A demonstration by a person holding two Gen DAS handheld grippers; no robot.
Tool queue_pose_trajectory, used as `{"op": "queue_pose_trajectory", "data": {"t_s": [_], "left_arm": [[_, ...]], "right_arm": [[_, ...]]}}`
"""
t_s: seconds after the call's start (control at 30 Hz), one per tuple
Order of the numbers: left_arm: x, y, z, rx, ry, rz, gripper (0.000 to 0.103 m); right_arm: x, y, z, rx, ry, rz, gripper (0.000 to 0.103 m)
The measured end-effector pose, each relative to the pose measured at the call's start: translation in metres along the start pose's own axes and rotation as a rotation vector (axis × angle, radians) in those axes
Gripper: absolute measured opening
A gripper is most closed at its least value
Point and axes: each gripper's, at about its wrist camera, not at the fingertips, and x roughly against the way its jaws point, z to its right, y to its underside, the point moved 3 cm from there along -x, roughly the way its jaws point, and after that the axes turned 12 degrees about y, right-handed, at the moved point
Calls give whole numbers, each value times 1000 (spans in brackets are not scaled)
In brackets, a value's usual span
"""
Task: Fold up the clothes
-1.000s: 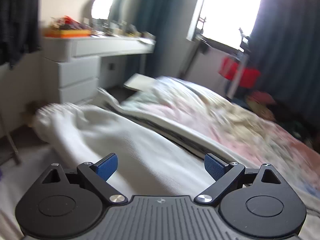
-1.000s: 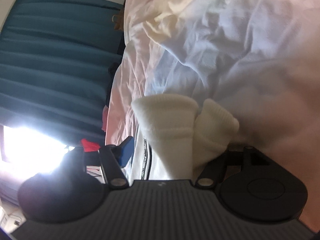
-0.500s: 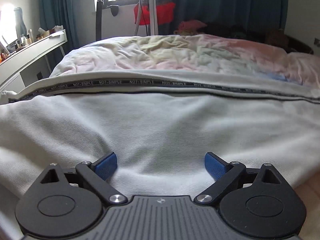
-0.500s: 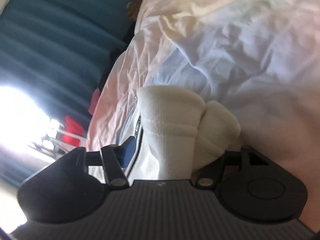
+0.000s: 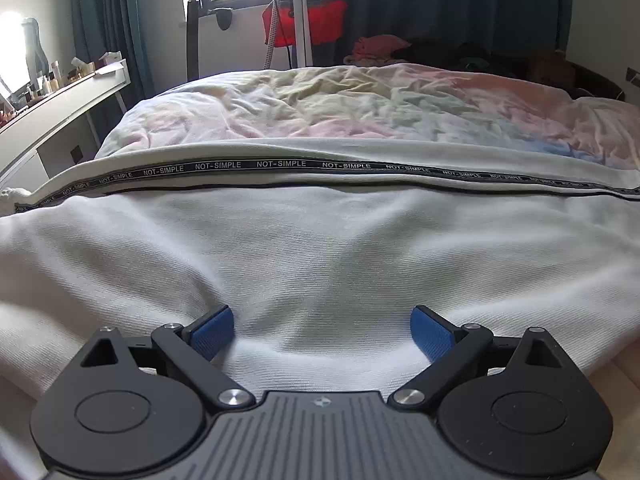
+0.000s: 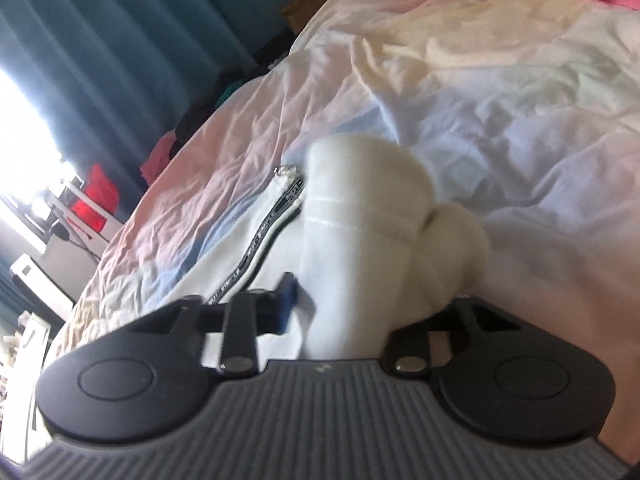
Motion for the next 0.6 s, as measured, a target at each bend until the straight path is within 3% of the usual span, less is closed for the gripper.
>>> {"op": "queue_pose_trajectory", "data": {"t_s": [0.07,0.2,0.4,0.6], "left_arm": [[1,-1,0,-3,0,4,97],[8,-7,-4,31,17,38,96],[31,-22,-24,152,28,141,97],[53,-38,-53,258,32,222,96]], "right_arm": [[6,-2,-6,26,2,34,21],[39,2,-48,197,-11,188,13],[104,26,-133,453,-76,447,11],[164,117,-221,785,-260,595,11]]}}
